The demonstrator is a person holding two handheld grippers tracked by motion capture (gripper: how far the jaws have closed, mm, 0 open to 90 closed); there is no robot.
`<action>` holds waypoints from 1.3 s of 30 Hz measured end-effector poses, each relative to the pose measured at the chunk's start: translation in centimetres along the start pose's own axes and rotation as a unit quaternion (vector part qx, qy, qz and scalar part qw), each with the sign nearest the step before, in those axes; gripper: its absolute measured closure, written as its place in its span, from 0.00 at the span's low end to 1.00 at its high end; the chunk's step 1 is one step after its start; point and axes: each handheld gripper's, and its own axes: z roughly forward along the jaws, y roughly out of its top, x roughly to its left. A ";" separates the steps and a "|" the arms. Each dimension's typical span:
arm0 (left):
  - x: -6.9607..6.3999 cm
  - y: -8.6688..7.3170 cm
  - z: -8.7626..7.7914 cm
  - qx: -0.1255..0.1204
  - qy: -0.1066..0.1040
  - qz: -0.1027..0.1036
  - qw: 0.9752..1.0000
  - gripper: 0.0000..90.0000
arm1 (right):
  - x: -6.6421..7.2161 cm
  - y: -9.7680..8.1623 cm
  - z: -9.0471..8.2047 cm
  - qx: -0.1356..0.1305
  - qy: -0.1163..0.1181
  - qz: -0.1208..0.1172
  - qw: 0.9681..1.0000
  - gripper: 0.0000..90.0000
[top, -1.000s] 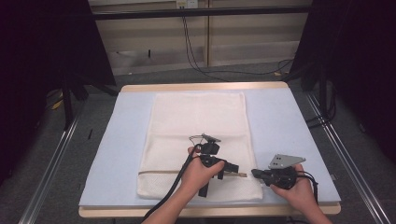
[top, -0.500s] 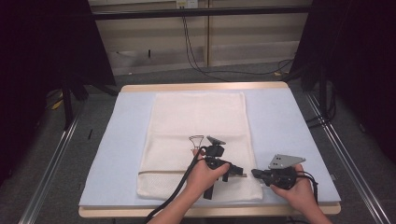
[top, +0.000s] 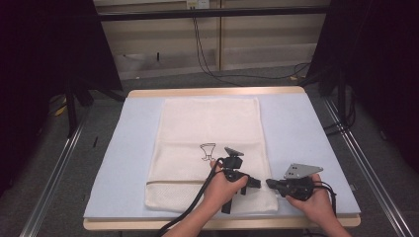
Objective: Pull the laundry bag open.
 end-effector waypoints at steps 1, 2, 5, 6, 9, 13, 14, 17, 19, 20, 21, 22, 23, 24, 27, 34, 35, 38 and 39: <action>0.0 0.0 0.0 0.000 0.000 0.000 1.000 0.86 | 0.0 0.0 0.0 0.000 -0.001 0.000 1.000 1.00; 0.0 -0.1 0.1 -0.002 -0.002 -0.002 1.000 0.87 | 0.0 0.0 0.0 0.001 0.001 0.000 1.000 1.00; -0.1 -0.1 0.2 -0.005 0.005 -0.001 1.000 0.91 | 0.0 0.0 0.0 0.001 0.000 -0.001 1.000 1.00; 0.1 -0.1 0.2 -0.003 0.001 -0.005 1.000 0.93 | 0.0 0.0 0.0 0.001 0.000 -0.002 1.000 1.00; 0.1 -0.1 0.2 -0.002 -0.004 -0.009 1.000 0.95 | 0.0 0.0 0.0 0.002 0.000 -0.003 1.000 1.00; 0.1 -0.1 0.2 -0.003 -0.004 -0.015 1.000 0.96 | 0.0 0.0 0.0 0.001 -0.001 -0.010 1.000 1.00; 0.1 -0.1 0.2 -0.004 -0.002 -0.019 1.000 0.96 | 0.0 0.0 0.0 0.001 -0.001 -0.009 1.000 1.00; 0.1 0.0 0.2 -0.003 -0.003 -0.019 1.000 0.97 | 0.0 0.0 0.0 0.002 -0.001 -0.009 1.000 1.00; 0.2 0.0 0.1 0.001 -0.007 -0.014 1.000 0.97 | 0.0 0.0 0.0 0.003 -0.002 -0.008 1.000 1.00; 0.2 0.0 0.1 -0.001 -0.010 -0.021 1.000 0.97 | 0.0 0.0 0.0 0.003 -0.003 -0.008 1.000 1.00; 0.2 0.0 0.1 -0.001 -0.010 -0.021 1.000 0.97 | 0.0 0.0 0.0 0.003 -0.003 -0.008 1.000 1.00; 0.2 0.0 0.1 -0.002 -0.008 -0.022 1.000 0.97 | 0.0 0.0 0.0 0.002 -0.003 -0.008 1.000 1.00; 0.3 0.0 0.1 -0.001 -0.014 -0.024 1.000 0.97 | 0.0 0.0 0.0 0.002 -0.002 -0.009 1.000 1.00; 0.4 0.0 0.0 0.000 -0.016 -0.025 1.000 0.97 | 0.0 0.0 0.0 0.002 -0.001 -0.007 1.000 1.00; 0.3 0.0 -0.5 0.000 -0.009 -0.024 1.000 0.97 | 0.0 -0.1 0.0 0.004 0.000 -0.008 1.000 1.00; 0.7 0.1 -1.7 0.000 -0.008 -0.034 0.999 0.97 | 0.0 0.0 0.1 0.005 -0.001 -0.010 1.000 1.00; 0.7 0.1 -1.7 0.000 -0.008 -0.034 0.999 0.97 | 0.0 0.0 0.1 0.005 -0.001 -0.010 1.000 1.00; 0.9 0.0 -1.9 0.006 -0.008 -0.034 0.999 0.97 | 0.1 0.0 0.1 0.005 -0.004 -0.014 1.000 1.00; 0.9 0.0 -1.9 0.006 -0.008 -0.034 0.999 0.97 | 0.1 0.0 0.1 0.005 -0.004 -0.014 1.000 1.00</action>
